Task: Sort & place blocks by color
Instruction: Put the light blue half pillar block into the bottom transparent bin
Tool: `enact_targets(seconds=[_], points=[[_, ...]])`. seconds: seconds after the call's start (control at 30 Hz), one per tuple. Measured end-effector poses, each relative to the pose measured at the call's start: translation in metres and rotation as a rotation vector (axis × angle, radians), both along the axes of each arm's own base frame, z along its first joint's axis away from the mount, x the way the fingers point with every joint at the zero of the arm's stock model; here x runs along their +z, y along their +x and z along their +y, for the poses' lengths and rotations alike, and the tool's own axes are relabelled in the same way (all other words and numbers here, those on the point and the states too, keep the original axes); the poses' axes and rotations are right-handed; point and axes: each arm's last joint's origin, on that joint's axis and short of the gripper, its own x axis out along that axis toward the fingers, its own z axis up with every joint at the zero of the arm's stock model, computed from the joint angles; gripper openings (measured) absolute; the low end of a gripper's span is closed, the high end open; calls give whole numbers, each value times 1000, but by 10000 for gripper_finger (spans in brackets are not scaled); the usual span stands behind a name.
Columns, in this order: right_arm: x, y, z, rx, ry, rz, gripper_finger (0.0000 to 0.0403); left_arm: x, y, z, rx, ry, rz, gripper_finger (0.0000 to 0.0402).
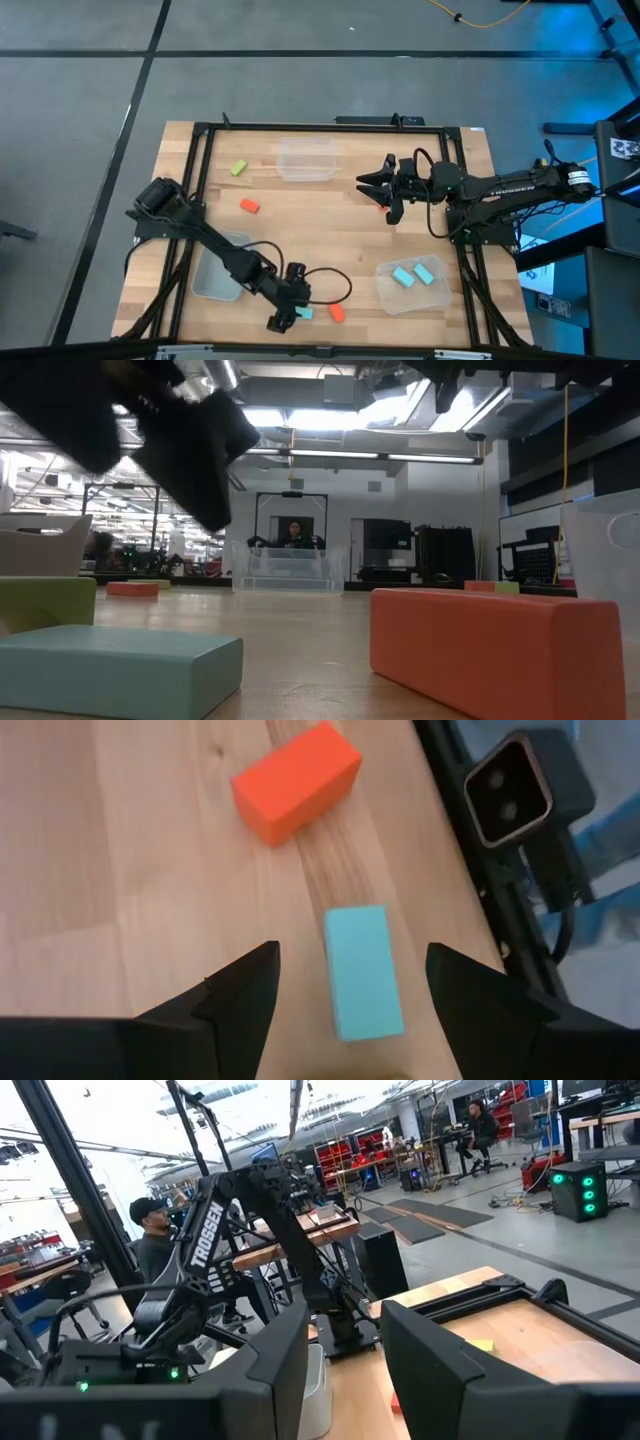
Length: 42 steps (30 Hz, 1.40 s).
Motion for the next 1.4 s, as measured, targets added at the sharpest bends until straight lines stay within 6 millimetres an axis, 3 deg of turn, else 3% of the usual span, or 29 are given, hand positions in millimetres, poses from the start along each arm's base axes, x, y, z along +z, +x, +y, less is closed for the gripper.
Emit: enact_targets(seconds=[0.43, 1.1, 1.4], points=[[-1, 0, 0, -1, -1, 8, 133, -29, -1, -16, -17, 25, 29, 263], [-2, 0, 0, -1, -1, 23, 133, -56, -2, -16, 68, 160, 63, 262], [-2, 0, 0, -1, 0, 23, 133, -58, -6, -20, 65, 225, 34, 221]])
